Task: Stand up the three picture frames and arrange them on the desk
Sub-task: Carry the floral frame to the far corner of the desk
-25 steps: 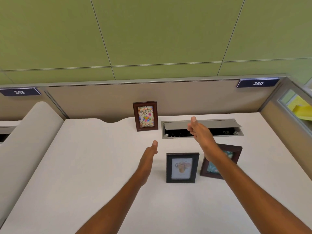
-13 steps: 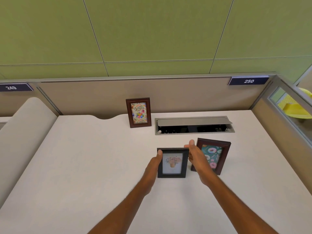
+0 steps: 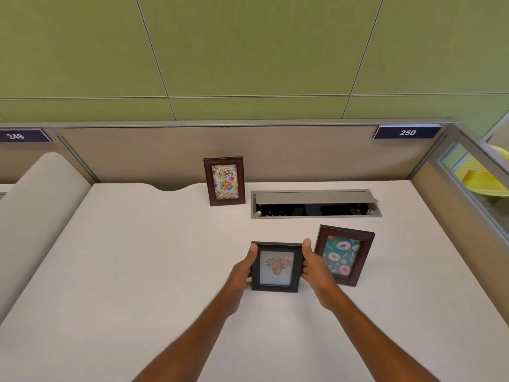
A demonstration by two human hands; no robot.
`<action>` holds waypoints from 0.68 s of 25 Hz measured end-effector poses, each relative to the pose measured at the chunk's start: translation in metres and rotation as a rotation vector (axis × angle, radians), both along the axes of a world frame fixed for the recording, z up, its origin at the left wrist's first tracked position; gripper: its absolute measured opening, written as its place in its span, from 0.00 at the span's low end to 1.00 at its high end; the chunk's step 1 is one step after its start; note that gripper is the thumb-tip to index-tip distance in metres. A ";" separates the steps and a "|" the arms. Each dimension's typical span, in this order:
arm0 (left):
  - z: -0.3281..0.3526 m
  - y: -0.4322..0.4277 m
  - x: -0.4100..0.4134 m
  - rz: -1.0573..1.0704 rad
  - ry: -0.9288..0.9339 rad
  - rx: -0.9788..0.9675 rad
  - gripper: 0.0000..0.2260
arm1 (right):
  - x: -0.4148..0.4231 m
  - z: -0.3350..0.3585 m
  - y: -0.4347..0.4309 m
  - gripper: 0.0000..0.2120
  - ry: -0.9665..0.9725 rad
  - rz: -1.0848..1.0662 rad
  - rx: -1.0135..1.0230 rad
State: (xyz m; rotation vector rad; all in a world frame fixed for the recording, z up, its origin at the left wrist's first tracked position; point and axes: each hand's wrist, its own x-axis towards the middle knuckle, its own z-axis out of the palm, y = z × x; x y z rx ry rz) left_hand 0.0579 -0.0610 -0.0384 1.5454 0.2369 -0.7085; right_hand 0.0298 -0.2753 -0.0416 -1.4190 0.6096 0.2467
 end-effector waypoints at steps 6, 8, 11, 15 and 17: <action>-0.001 0.004 0.002 0.038 0.052 -0.019 0.30 | 0.007 0.001 0.006 0.28 -0.008 -0.008 -0.017; -0.001 0.007 0.002 0.070 0.048 -0.043 0.32 | 0.009 0.003 0.009 0.28 -0.015 0.015 -0.023; 0.002 0.013 0.004 0.119 0.032 -0.057 0.38 | 0.016 0.006 0.015 0.28 -0.019 0.043 -0.030; 0.015 0.027 0.010 0.166 0.013 -0.056 0.35 | 0.032 0.016 0.031 0.26 -0.017 0.147 -0.029; 0.023 0.038 0.014 0.188 -0.002 -0.057 0.34 | 0.040 0.021 0.041 0.25 -0.030 0.190 -0.023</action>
